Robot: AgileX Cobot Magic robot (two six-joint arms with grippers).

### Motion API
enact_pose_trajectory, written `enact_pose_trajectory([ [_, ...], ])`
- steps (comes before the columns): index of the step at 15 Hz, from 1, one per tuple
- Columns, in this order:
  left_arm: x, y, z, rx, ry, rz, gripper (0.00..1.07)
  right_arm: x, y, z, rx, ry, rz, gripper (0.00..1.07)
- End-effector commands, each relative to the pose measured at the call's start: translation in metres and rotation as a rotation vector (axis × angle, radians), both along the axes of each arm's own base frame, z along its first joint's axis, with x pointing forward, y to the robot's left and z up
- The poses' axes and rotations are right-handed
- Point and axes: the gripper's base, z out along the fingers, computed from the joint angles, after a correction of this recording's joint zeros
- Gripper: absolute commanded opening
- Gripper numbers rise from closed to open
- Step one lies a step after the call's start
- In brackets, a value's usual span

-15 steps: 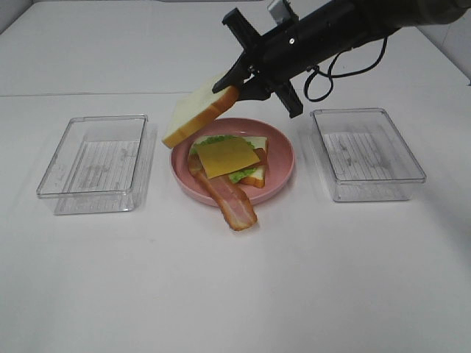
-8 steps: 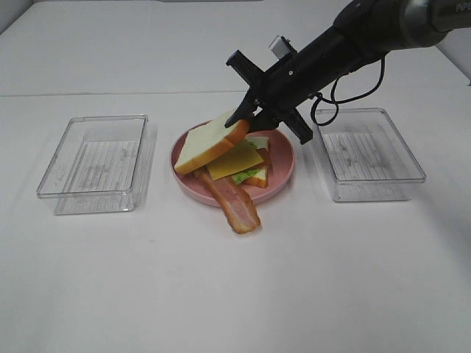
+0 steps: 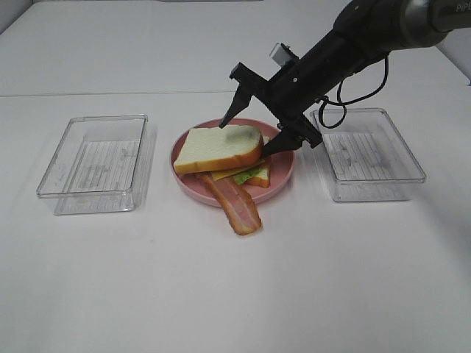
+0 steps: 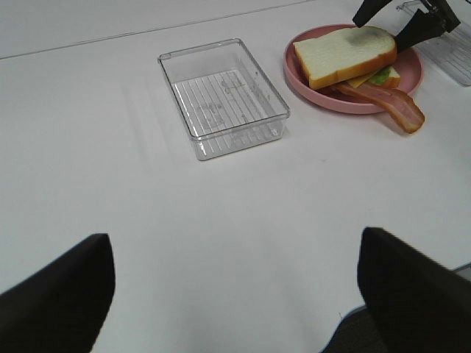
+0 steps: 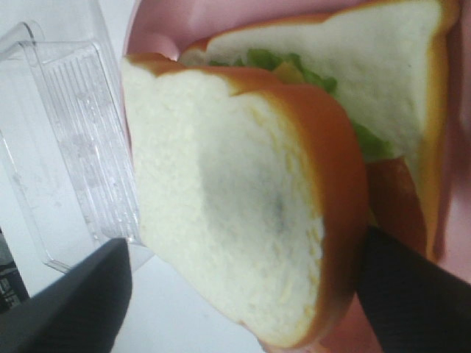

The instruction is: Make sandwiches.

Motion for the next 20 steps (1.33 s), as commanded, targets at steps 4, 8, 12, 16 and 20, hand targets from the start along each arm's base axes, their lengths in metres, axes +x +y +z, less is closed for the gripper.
enact_pose_trajectory([
  [4,0.001,0.0,-0.001,-0.001,-0.002,0.003,0.85,-0.016,-0.024,0.062,-0.231,-0.151,0.165,0.82],
  [8,0.001,0.0,-0.001,-0.001,-0.002,0.003,0.85,-0.042,-0.048,0.114,-0.419,-0.189,0.281,0.82],
  [12,0.001,0.0,-0.001,-0.001,-0.002,0.003,0.85,-0.074,-0.071,0.164,-0.561,-0.192,0.312,0.82],
  [16,0.001,0.0,-0.001,-0.001,-0.002,0.003,0.85,-0.125,-0.088,0.201,-0.565,-0.264,0.285,0.81],
  [20,0.001,0.0,-0.001,-0.001,-0.002,0.003,0.85,-0.212,-0.116,0.207,-0.561,-0.288,0.28,0.81],
])
